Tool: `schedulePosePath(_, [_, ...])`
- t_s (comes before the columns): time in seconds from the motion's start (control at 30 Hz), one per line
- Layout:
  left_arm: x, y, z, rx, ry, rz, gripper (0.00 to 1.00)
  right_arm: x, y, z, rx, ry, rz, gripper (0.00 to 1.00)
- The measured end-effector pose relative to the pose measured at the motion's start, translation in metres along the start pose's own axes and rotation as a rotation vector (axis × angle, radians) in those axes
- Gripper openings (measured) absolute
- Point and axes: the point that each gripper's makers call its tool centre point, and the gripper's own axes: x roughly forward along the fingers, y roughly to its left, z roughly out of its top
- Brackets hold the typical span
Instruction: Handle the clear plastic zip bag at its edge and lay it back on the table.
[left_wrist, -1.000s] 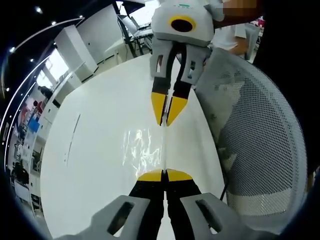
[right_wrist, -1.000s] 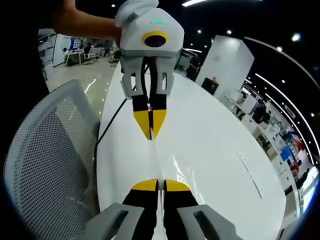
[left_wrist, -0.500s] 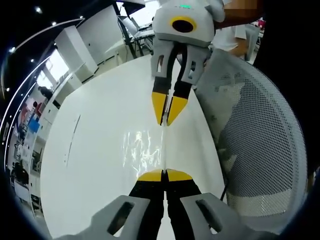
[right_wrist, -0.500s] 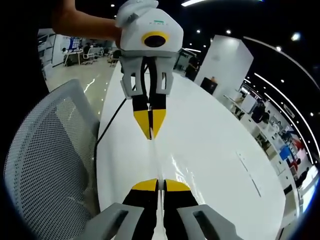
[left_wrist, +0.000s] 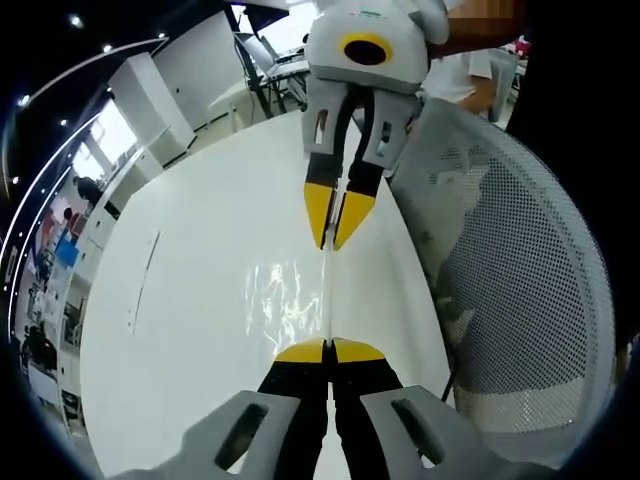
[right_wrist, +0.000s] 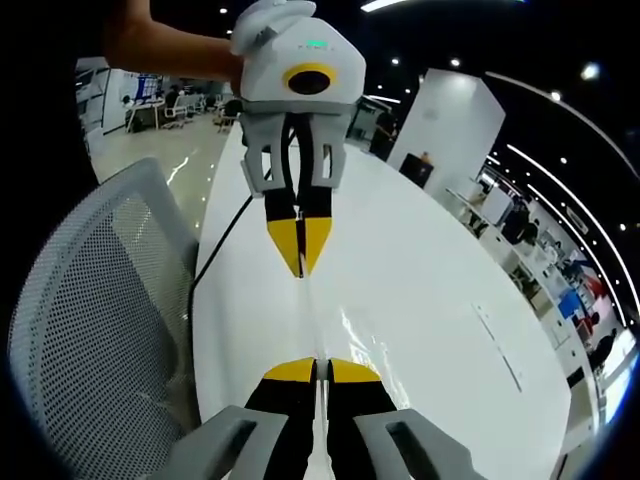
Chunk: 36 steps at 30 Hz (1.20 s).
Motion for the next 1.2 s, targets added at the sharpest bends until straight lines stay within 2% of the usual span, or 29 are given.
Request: schedulePosePath(1.2, [0.0002, -0.0003, -0.0016, -0.005, 0.003, 0.002, 0.00, -0.0002, 0.0005, -0.0034, 0.013, -0.002, -0.003, 0.00])
